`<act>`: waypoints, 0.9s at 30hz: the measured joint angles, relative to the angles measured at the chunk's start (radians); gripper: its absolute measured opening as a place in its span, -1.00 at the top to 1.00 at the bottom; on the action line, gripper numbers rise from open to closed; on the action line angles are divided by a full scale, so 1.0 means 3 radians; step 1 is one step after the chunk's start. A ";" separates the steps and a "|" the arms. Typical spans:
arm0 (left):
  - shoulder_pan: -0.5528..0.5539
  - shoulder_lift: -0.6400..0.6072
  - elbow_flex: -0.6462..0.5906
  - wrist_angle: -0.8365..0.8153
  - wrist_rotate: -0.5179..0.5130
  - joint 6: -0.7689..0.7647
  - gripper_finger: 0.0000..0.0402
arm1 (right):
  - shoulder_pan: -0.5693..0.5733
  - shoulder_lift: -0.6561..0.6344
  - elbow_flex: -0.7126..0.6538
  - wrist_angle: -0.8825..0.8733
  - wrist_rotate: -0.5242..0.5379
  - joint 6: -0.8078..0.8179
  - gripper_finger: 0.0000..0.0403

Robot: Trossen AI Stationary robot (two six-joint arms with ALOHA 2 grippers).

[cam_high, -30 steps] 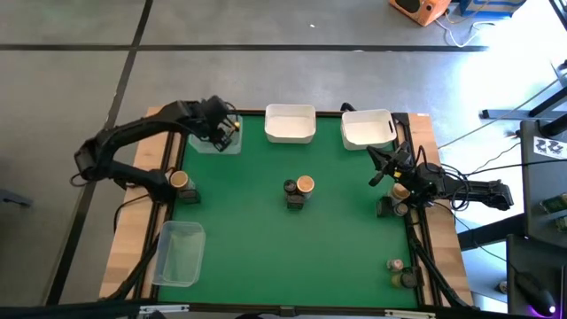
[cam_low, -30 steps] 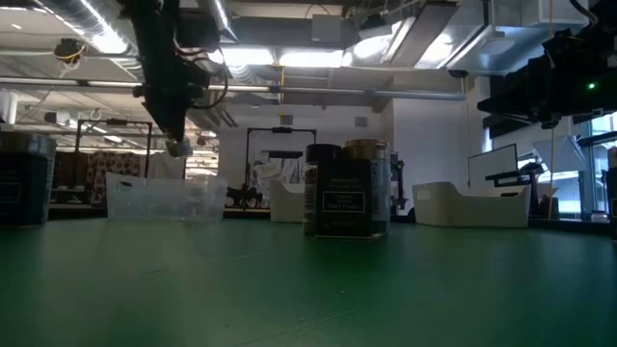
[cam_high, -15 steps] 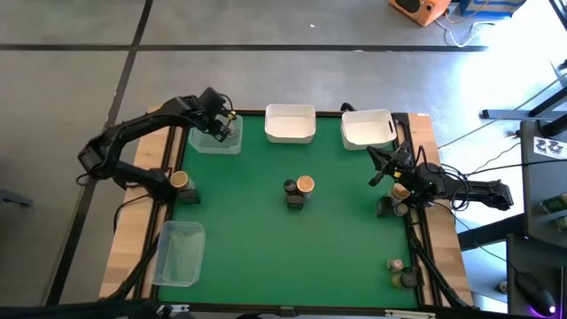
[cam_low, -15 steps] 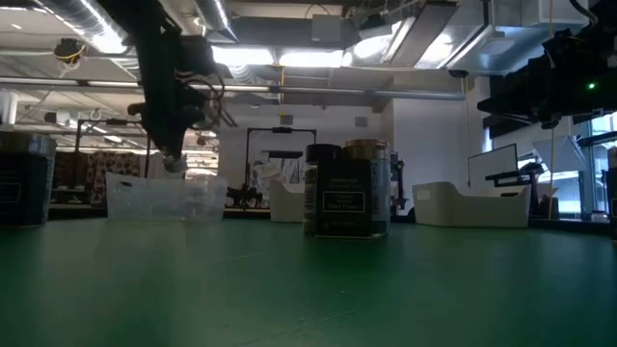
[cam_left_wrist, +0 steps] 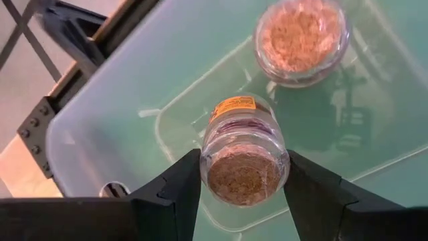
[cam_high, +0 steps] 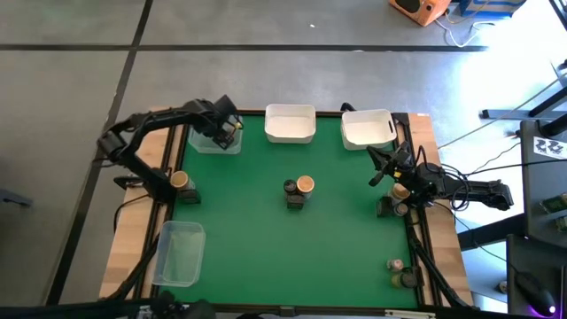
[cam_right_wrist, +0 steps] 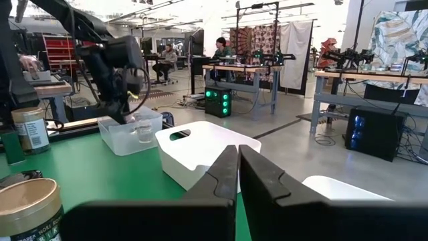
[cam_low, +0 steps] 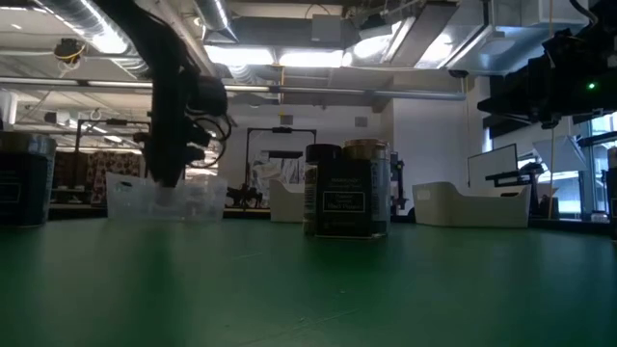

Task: Sort spices by type
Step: Put the top left small brown seasoning bottle into the top transparent bin, then put the middle big brown seasoning bottle into the white right bin

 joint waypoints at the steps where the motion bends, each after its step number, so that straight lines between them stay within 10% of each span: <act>1: 0.0000 0.0032 0.0000 0.0004 0.0000 0.0011 0.14 | 0.0000 0.0000 -0.0001 0.0000 0.0000 0.0000 0.92; 27: 0.0052 0.0065 0.0053 0.0078 -0.0003 0.0110 -0.18 | 0.0000 0.0000 0.0000 -0.0001 -0.0003 0.0000 0.92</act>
